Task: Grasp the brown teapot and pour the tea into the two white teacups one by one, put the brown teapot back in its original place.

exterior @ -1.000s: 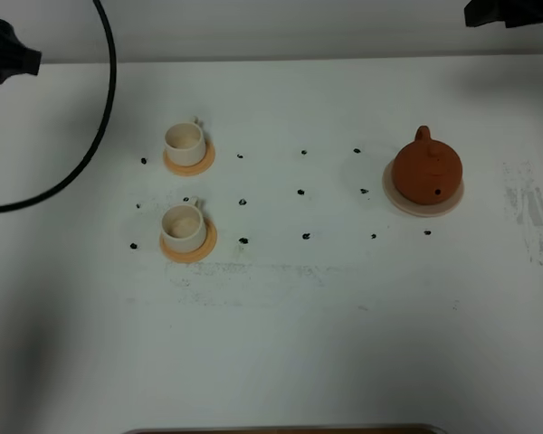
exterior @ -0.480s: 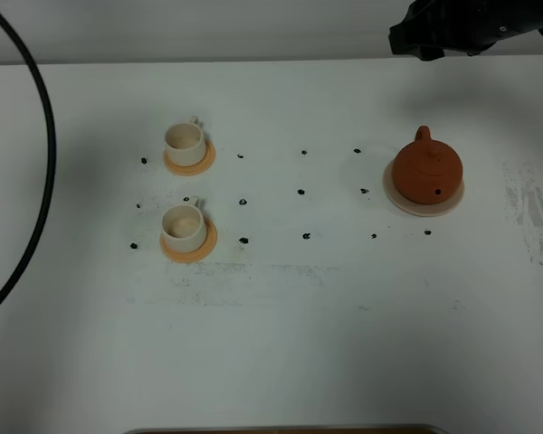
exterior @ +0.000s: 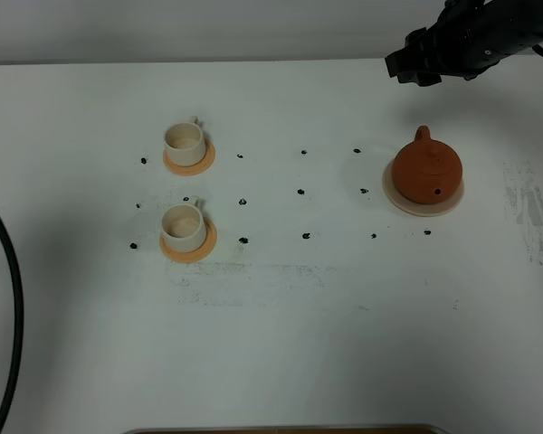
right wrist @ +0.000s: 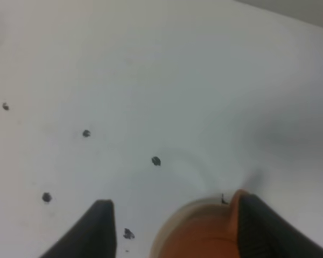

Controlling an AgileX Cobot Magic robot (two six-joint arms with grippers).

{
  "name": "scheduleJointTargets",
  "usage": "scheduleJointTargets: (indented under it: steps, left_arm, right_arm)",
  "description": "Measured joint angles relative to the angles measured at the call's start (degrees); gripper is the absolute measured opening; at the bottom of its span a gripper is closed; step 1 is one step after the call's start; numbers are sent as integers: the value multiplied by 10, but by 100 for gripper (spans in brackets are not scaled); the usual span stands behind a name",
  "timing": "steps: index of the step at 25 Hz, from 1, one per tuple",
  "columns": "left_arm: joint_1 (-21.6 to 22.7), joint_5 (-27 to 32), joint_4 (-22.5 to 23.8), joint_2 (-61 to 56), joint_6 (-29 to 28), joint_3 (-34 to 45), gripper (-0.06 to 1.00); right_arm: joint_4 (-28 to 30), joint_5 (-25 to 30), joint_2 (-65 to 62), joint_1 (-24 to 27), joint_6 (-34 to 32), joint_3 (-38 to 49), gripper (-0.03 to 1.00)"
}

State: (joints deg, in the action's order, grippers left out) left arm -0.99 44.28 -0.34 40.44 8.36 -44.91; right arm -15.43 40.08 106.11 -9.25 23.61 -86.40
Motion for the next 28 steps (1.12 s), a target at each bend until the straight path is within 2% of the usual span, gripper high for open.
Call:
scheduleJointTargets:
  steps: [8, 15, 21, 28]
  left_arm:
    - [0, 76, -1, -150, -36, 65, 46]
    - [0, 150, -1, -228, -57, 101, 46]
    - [0, 158, -1, -271, -59, 145, 46]
    - [0, 160, -1, -283, -59, 156, 46]
  right_arm:
    - [10, 10, 37, -4, -7, 0, 51]
    - [12, 10, 38, -5, -20, 0, 51]
    - [39, -10, 68, -5, -38, -8, 51]
    - [91, -2, 133, -5, -80, -82, 51]
